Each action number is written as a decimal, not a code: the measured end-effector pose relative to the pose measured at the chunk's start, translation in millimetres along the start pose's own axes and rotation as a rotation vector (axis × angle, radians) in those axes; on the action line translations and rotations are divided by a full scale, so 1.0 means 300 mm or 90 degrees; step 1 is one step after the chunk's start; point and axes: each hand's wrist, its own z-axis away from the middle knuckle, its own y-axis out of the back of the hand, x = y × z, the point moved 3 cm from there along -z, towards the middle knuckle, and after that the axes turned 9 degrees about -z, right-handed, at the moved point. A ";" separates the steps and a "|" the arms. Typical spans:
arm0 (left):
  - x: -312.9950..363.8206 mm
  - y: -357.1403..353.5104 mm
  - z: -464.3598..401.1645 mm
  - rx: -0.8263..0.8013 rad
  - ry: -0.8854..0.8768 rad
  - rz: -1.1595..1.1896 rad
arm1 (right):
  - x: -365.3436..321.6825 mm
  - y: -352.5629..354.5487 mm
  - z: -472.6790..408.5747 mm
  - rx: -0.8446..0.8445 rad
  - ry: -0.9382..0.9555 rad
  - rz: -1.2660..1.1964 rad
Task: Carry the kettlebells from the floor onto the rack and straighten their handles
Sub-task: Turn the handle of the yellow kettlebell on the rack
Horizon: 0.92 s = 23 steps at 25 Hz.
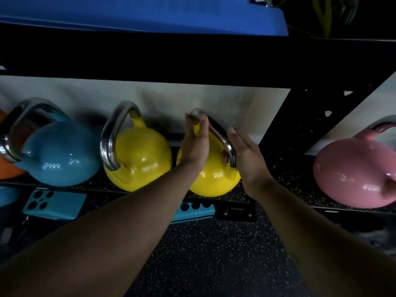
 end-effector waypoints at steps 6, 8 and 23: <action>0.036 -0.026 -0.069 -0.126 -0.078 -0.028 | 0.084 -0.074 0.075 0.067 0.043 -0.127; 0.047 -0.034 -0.080 -0.142 -0.069 -0.010 | 0.096 -0.100 0.077 0.075 0.059 -0.130; 0.013 -0.015 -0.096 -0.194 -0.060 0.041 | 0.101 -0.109 0.056 -0.006 0.062 -0.103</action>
